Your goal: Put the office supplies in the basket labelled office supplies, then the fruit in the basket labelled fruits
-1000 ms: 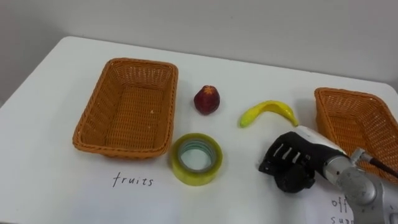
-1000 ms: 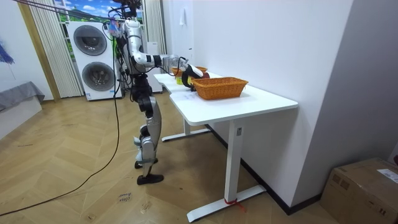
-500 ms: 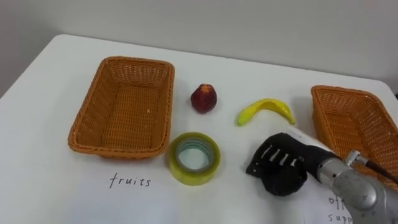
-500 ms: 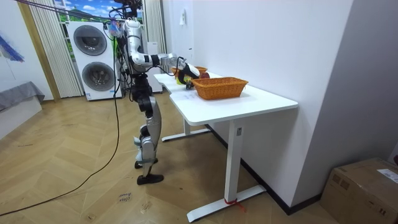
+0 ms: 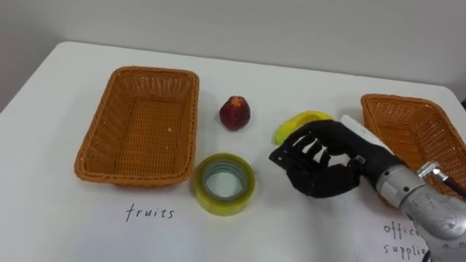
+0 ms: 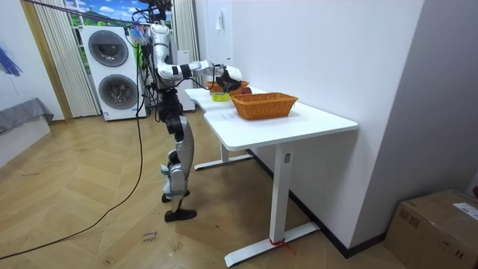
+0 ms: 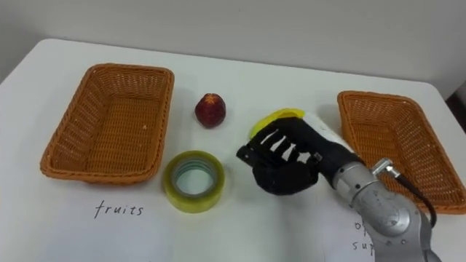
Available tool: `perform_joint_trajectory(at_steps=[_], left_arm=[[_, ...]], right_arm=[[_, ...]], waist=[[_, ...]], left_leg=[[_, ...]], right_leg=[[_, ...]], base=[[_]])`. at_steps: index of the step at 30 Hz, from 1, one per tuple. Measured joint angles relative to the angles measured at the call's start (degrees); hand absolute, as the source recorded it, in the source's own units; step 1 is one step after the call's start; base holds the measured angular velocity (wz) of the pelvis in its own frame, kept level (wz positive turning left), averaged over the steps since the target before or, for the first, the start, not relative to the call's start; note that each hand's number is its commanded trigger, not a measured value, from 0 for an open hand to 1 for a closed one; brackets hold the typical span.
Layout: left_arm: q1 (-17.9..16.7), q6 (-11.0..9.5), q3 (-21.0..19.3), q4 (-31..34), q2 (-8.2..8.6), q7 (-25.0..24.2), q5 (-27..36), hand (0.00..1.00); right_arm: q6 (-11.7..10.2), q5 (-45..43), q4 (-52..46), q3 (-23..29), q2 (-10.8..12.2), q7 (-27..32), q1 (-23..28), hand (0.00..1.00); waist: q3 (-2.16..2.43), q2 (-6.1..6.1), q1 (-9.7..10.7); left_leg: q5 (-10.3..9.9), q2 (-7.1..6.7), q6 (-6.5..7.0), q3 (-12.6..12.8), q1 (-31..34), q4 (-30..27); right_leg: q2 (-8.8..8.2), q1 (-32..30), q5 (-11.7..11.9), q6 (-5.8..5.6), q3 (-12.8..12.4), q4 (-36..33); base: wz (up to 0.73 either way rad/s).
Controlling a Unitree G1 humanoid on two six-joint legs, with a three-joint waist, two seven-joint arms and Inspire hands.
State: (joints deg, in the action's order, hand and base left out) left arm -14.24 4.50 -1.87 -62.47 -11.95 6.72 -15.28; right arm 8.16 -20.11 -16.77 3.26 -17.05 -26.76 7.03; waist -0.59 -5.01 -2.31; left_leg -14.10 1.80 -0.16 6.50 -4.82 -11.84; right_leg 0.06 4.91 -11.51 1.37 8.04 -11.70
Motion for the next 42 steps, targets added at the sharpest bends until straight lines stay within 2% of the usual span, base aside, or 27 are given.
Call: perform_joint_trajectory(at_steps=[3, 8, 10, 13, 17, 18, 22, 26, 28, 30, 32, 36, 42], left_arm=[[-0.1, -0.3, -0.3, -1.2, 0.34, 0.0, 0.0, 0.0], [0.0, -0.8, -0.4, -2.0, 0.9, 0.1, -0.3, 0.0], [0.0, -0.9, -0.4, -2.0, 1.02, 0.1, -0.3, 0.0], [-0.5, -0.7, -1.8, -2.4, 1.45, 0.0, -0.5, 0.0], [-1.5, -0.6, -3.5, -2.3, 1.58, -0.3, -0.5, 0.0], [-1.8, -0.6, -4.4, -2.3, 1.61, -0.8, -0.5, 0.0], [-2.2, -0.3, -6.0, -1.7, 1.6, -0.9, -0.6, 0.0], [-2.2, -0.9, -8.0, -1.6, 1.53, -0.9, -0.5, 0.0], [-2.1, -1.1, -8.2, -1.6, 1.38, -0.7, -0.5, 0.0], [-2.1, -1.4, -8.2, -1.6, 1.4, -0.7, -0.5, 0.0], [-2.2, -1.5, -8.2, -1.6, 1.38, -0.7, -0.5, 0.0], [-2.4, -1.4, -8.1, -1.5, 1.31, -0.7, -0.5, 0.0], [-3.3, -1.2, -8.1, -1.4, 1.3, -1.1, -0.5, 0.0]], right_arm=[[-1.2, 0.8, -0.5, 1.6, 1.3, 3.3, 0.0, 1.0], [-3.2, 2.5, -0.7, 3.4, 1.7, 8.3, 0.0, 1.0], [-3.4, 4.4, -0.7, 4.1, 1.7, 10.2, 0.0, 1.0], [-3.5, 7.0, -0.7, 6.1, 1.7, 14.8, -0.3, 1.0], [-3.5, 8.9, -0.7, 7.8, 1.7, 19.6, -0.3, 1.0], [-3.5, 9.2, -0.7, 8.1, 1.7, 21.0, -0.3, 1.0], [-3.6, 11.6, -0.6, 8.4, 1.5, 25.5, -0.3, 1.0], [-3.9, 13.0, -0.2, 9.6, 1.0, 29.5, -0.3, 1.0], [-4.8, 13.0, 0.5, 10.1, 0.9, 31.9, -0.3, 1.0], [-5.3, 13.0, 0.7, 10.5, 0.9, 33.1, -0.3, 1.0], [-5.9, 12.8, 1.0, 11.1, 0.9, 33.9, -0.3, 1.0], [-7.1, 12.9, 2.6, 12.7, 0.9, 37.0, -0.3, 1.0], [-7.2, 13.1, 3.6, 13.8, 0.8, 39.7, -0.3, 1.0]], waist=[[-0.01, 0.36, 0.4], [0.04, 0.62, 0.8], [0.12, 0.72, 0.8], [0.55, 1.06, 1.0], [0.62, 1.14, 1.2], [0.79, 0.88, 1.4], [0.72, 0.75, 1.7], [0.47, 0.32, 1.9], [0.37, -0.2, 2.1], [0.35, -0.36, 2.2], [0.15, -0.34, 2.4], [0.13, -0.26, 2.6], [0.3, -0.14, 3.6]], left_leg=[[0.0, 0.12, 0.0, 0.9, -0.6, 0.0], [0.0, 0.17, 0.0, 1.3, -0.8, 0.1], [0.0, 0.19, 0.0, 1.3, -0.8, 0.1], [0.0, 0.18, -0.01, 1.3, -0.9, 0.1], [0.0, 0.19, -0.01, 1.3, -0.9, -0.1], [0.0, 0.2, -0.02, 1.3, -0.9, -0.3], [0.0, 0.23, -0.02, 1.6, -0.9, -0.3], [0.0, 0.3, -0.01, 2.2, -0.9, -0.3], [0.0, 0.29, -0.01, 2.1, -1.0, -0.3], [0.0, 0.26, -0.01, 2.1, -1.0, -0.3], [0.0, 0.24, -0.01, 2.1, -1.5, -0.2], [0.0, 0.26, -0.02, 2.1, -1.8, 0.1], [0.0, 0.29, -0.03, 2.2, -1.9, 0.2]], right_leg=[[0.05, 0.1, 0.0, 0.0, -0.2, 0.0], [0.04, 0.1, 0.0, -0.02, -0.2, 0.0], [0.05, 0.1, 0.0, -0.02, -0.1, 0.0], [0.02, 0.2, 0.0, -0.03, -0.1, 0.0], [-0.02, 0.2, 0.0, -0.03, -0.1, 0.0], [-0.03, 0.2, 0.0, -0.03, -0.1, 0.0], [0.0, 0.2, 0.0, -0.02, -0.5, -0.1], [0.12, 0.0, 0.0, 0.01, -1.4, -0.1], [0.14, 0.2, 0.0, 0.0, -1.3, 0.0], [0.13, 0.3, 0.0, -0.01, -1.4, 0.0], [0.12, 0.8, 0.0, -0.02, -1.3, 0.1], [0.11, 1.4, 0.0, -0.05, -0.7, 1.1], [0.11, 1.5, 0.0, -0.05, -0.6, 1.2]], base=[[-0.1], [-0.04], [0.0], [0.0], [0.0], [0.0], [-0.03], [-0.06], [0.0], [0.0], [0.0], [0.04], [0.01]])
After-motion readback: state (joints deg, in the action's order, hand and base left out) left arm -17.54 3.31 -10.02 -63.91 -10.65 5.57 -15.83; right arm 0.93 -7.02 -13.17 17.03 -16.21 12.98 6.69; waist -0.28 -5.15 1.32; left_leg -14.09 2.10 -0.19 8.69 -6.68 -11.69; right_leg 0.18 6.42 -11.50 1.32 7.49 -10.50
